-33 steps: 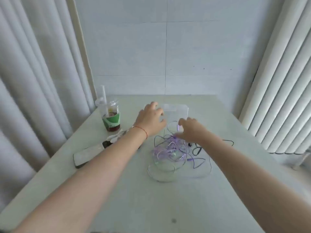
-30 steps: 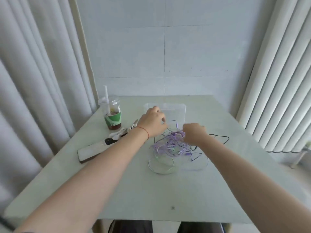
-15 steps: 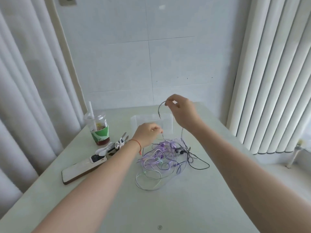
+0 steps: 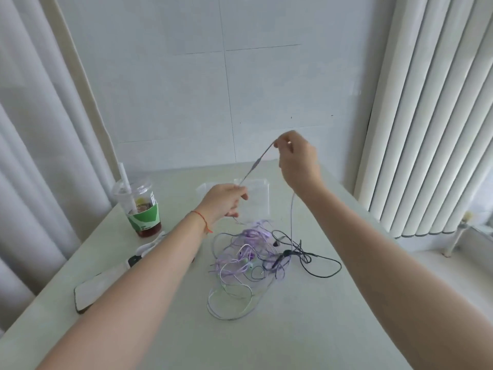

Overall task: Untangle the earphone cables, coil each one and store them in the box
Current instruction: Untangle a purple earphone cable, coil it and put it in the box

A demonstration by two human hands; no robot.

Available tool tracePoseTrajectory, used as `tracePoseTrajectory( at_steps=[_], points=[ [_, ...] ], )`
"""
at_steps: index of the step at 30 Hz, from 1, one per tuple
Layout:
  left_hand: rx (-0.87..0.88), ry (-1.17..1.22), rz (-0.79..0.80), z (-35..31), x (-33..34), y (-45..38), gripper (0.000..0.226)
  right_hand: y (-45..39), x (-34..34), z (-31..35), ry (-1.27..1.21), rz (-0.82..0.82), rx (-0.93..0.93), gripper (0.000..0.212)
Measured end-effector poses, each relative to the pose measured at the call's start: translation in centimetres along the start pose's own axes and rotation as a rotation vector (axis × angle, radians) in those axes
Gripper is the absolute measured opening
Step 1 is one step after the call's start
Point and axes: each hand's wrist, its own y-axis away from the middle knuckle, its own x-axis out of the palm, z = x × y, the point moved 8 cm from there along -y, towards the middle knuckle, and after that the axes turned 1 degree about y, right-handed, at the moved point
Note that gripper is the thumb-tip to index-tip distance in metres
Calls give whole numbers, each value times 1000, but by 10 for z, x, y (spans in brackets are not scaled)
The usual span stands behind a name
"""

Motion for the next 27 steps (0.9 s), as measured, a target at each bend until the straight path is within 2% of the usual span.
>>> tracePoseTrajectory(
  at_steps=[2,5,7,8,10,11,13,14,16,18,21,23,25,27],
  points=[
    [-93,187,-48,24,-14,-1,33,3,-5,-9,51,-60,19,20],
    [-178,478,-55,43,-23,1,36,21,6,-30,191,-29,114,22],
    [-163,600,-38,35,-24,1,32,29,11,-47,317,32,218,22],
    [-152,623,-36,28,-25,1,30,30,16,-53,410,114,249,20],
    [-103,539,-36,8,-31,1,28,33,29,-51,533,291,247,19],
    [-56,431,-32,-4,-32,0,27,31,35,-43,538,324,202,26],
    [68,171,-6,-31,-32,0,24,29,41,-7,438,277,30,45],
    [124,64,21,-43,-28,0,23,30,45,13,373,267,-73,49],
    [208,-54,72,-62,-20,1,22,34,59,41,307,362,-193,48],
    [251,-80,77,-72,-15,0,20,37,70,43,280,468,-144,40],
    [259,-79,34,-66,-15,-2,15,36,73,23,228,505,83,28],
    [211,-26,72,-50,-14,-1,15,42,77,8,185,622,226,23],
    [157,-10,139,-27,-12,-2,19,49,81,-1,224,790,280,23],
    [113,-107,187,-5,-10,-2,19,49,82,-3,177,829,283,20]
  ],
)
